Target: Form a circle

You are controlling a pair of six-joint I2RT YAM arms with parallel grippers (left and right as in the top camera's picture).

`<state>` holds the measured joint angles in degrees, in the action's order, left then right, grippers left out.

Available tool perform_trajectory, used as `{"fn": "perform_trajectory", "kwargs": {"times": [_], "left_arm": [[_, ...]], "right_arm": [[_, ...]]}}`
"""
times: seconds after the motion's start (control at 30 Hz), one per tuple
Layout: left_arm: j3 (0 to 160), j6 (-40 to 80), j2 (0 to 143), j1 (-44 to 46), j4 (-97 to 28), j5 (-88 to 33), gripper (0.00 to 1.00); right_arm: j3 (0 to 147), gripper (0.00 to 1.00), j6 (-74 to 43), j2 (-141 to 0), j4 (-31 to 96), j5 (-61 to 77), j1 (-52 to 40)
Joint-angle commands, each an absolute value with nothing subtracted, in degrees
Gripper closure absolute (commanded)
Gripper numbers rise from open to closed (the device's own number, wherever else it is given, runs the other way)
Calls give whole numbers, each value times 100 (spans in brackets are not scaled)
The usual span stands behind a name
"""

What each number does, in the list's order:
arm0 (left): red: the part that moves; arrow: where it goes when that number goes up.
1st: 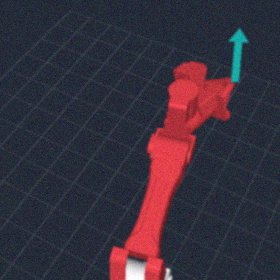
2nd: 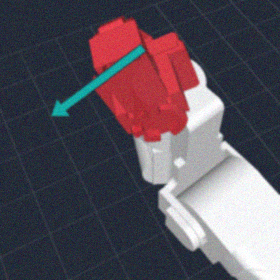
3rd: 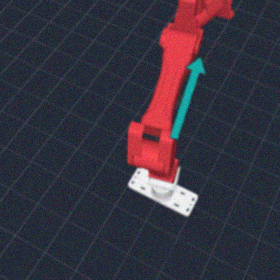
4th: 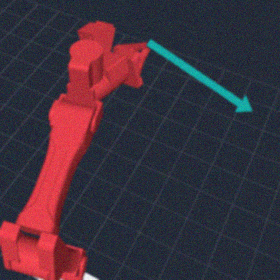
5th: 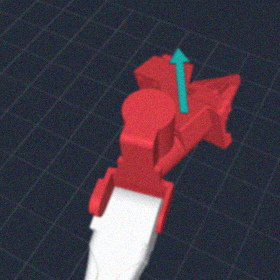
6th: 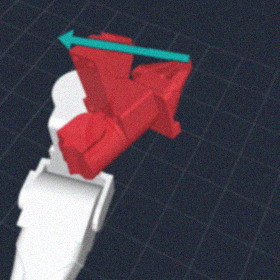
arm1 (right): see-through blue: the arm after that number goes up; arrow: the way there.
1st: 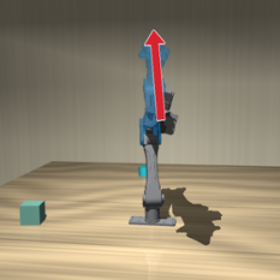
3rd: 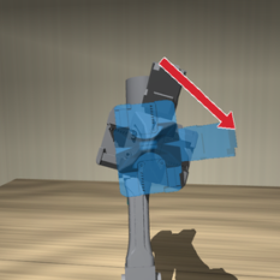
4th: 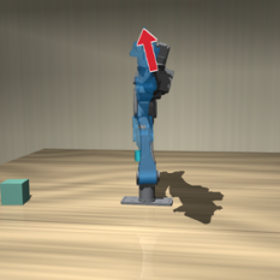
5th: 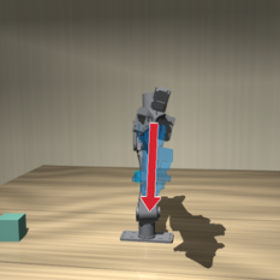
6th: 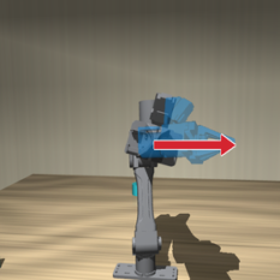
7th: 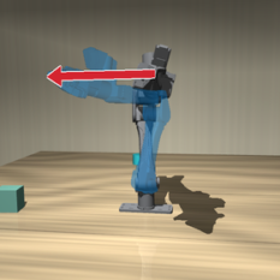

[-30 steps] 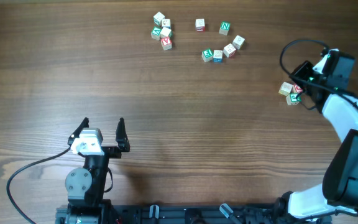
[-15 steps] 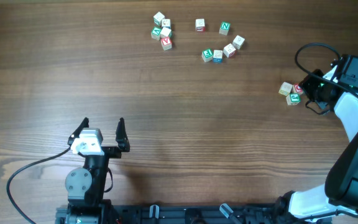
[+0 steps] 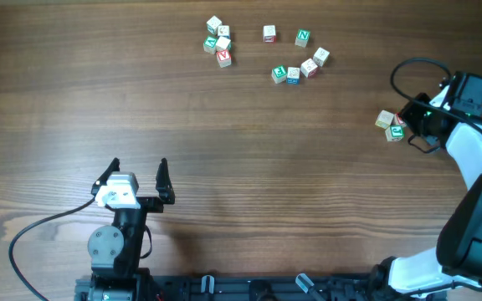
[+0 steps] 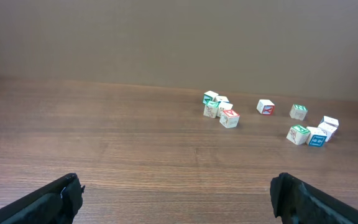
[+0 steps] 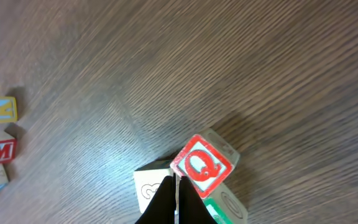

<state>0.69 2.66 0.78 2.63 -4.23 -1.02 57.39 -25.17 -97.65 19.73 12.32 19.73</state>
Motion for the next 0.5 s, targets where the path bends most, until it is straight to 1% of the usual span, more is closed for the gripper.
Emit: {"fn": "perform_trajectory", "kwargs": {"times": [0.0, 0.47], "left_arm": [[32, 303, 32, 290, -427, -191, 0], [32, 303, 32, 290, -427, -191, 0]], "right_arm": [[5859, 95, -2416, -9979, 1975, 985, 1925], [5850, 96, -2532, -10165, 1994, 729, 1925]]}}
